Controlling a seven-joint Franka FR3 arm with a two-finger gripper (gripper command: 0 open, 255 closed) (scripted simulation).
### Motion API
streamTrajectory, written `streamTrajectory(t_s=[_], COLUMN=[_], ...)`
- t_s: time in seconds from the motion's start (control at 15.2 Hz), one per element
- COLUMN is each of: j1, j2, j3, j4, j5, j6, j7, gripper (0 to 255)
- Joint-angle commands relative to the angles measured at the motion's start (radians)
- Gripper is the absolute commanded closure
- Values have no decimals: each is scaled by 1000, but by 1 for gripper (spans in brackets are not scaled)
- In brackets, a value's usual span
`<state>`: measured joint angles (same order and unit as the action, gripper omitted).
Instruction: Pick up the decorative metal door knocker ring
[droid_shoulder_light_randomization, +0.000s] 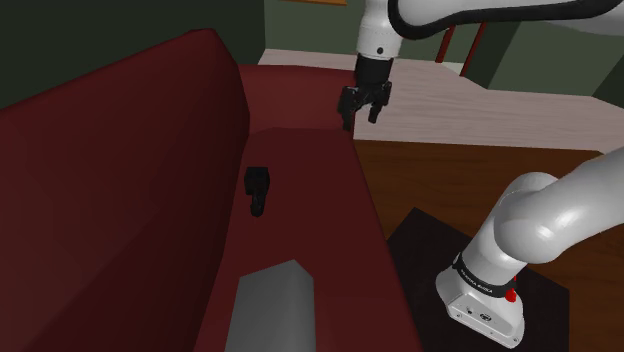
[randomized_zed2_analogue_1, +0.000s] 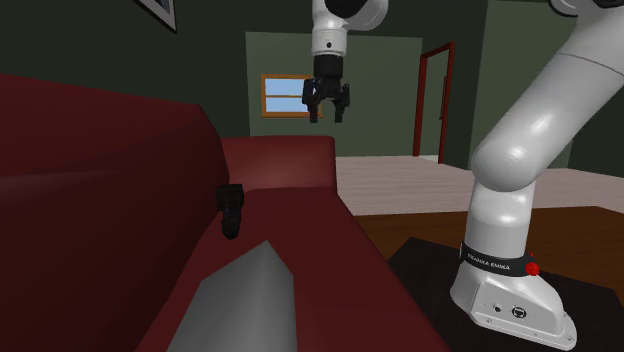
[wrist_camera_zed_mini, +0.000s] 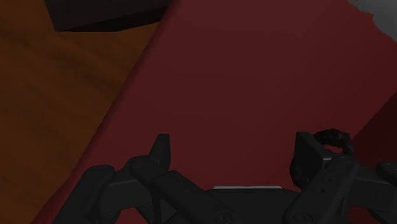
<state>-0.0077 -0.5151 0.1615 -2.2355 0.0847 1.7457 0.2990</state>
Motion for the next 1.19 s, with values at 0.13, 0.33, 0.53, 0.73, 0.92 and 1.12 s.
streamTrajectory(t_s=[0.13, 0.33, 0.53, 0.73, 0.92, 1.12], j1=[-5, -7, -7, -1, 13, 36], j2=[133, 240, 354, 473, 597, 724], j3=[60, 102, 136, 162, 176, 178], j4=[51, 104, 170, 249, 342, 450], j5=[3, -8, -31, -65, -105, -147], j6=[74, 121, 159, 187, 203, 207], j7=[116, 205, 296, 387, 475, 558], gripper=[0, 0, 0, 0, 0, 0])
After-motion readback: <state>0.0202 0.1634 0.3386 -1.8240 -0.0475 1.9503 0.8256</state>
